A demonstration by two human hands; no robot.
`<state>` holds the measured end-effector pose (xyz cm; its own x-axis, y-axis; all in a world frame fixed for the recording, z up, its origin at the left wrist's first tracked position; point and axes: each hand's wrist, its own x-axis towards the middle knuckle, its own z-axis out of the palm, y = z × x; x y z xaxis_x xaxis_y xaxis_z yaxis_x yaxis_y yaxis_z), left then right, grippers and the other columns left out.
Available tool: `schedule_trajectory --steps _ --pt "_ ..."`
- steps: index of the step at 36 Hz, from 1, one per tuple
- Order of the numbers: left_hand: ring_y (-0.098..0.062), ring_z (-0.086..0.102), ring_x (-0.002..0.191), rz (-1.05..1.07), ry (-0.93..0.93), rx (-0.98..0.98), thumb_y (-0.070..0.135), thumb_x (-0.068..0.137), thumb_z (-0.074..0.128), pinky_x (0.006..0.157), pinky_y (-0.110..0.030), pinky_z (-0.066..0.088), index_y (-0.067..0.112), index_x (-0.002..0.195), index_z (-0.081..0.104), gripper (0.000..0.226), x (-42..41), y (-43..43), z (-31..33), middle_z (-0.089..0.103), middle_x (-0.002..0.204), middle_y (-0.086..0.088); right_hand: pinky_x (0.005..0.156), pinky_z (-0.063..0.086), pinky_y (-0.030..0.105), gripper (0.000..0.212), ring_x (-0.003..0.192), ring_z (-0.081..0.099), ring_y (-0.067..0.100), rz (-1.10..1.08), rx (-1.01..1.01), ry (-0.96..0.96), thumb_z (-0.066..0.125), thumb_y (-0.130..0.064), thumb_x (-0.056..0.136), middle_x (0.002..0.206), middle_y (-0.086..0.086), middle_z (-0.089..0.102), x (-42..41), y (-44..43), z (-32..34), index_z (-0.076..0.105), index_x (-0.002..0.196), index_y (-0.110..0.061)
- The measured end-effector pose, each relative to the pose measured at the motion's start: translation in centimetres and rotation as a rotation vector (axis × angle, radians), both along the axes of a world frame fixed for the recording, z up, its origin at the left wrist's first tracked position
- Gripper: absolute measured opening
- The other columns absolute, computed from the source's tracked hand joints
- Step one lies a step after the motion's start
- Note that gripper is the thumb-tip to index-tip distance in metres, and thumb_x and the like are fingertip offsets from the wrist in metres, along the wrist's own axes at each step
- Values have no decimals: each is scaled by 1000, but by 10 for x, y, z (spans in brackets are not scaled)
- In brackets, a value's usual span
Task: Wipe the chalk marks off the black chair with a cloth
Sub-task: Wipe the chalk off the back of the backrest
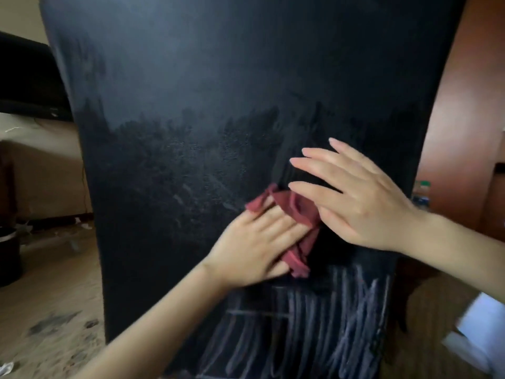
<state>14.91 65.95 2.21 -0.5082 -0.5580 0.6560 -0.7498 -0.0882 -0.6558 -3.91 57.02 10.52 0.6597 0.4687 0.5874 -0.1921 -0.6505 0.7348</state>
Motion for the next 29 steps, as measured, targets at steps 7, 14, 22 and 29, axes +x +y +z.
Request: schedule_trajectory --steps 7,14,22,29 --pt "-28 22 143 6 130 -192 43 86 45 117 -53 12 6 147 29 74 -41 -12 60 28 154 -13 114 21 54 43 133 39 33 28 52 -325 56 -3 84 140 17 46 -37 -28 13 62 125 -13" --pt "-29 -8 146 90 -188 241 42 91 34 114 -47 14 0 150 -4 82 -73 -47 -35 -12 158 -16 111 21 63 16 135 37 34 -56 -2 -114 53 -7 86 143 15 42 -54 -66 -6 69 87 -8" --pt "-23 19 145 198 -477 597 35 97 21 117 -45 4 8 145 1 58 -74 -62 -76 15 158 -6 116 24 41 51 138 30 27 127 411 -532 62 -26 92 147 13 35 -65 -88 -5 42 137 -15" --pt "-29 52 123 82 -156 219 42 83 38 115 -44 14 4 132 52 63 -85 -72 28 58 131 -10 116 28 31 95 136 33 2 299 1570 -420 64 -53 84 150 -15 32 -63 -119 -7 7 152 -21"
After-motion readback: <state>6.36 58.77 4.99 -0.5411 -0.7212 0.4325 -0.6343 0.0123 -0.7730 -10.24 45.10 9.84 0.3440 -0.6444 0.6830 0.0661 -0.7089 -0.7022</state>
